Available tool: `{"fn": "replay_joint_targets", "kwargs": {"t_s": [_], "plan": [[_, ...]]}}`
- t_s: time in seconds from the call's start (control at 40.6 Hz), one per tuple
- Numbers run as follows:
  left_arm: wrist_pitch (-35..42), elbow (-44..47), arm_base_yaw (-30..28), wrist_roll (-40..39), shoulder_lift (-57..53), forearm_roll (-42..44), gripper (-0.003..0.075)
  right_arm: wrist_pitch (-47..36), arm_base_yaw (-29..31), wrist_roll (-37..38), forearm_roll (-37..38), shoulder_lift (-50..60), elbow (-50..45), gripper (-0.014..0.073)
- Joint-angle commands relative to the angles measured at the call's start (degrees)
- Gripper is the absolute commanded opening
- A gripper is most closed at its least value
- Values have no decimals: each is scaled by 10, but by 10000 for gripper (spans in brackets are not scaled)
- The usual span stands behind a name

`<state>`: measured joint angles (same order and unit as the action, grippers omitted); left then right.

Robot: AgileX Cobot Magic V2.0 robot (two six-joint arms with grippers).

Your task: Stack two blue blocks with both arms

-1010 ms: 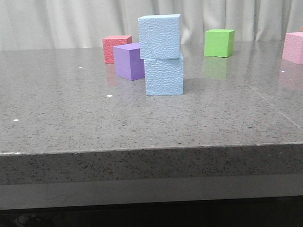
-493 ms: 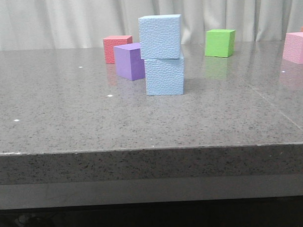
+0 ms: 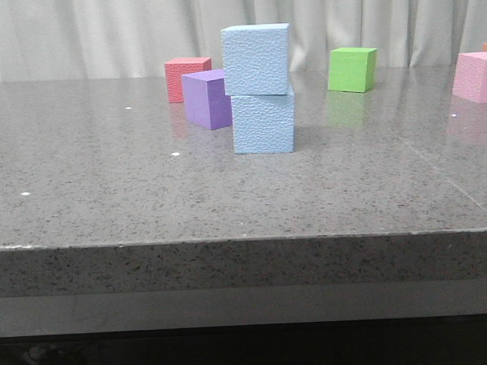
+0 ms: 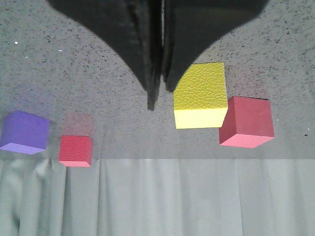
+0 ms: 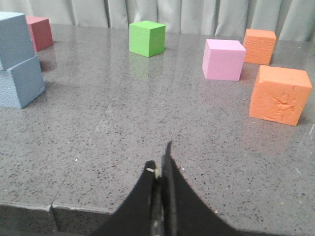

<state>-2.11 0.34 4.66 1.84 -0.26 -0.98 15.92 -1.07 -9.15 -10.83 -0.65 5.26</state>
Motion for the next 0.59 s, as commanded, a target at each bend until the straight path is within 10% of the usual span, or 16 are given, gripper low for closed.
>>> {"fn": "replay_joint_targets", "kwargs": {"t_s": [0.0, 0.567], "plan": [[49, 21, 0, -7, -14, -1, -18, -94, 5, 0, -7, 11, -17, -69], [49, 21, 0, -7, -14, -1, -18, -170, 5, 0, -7, 23, -68, -69]]}}
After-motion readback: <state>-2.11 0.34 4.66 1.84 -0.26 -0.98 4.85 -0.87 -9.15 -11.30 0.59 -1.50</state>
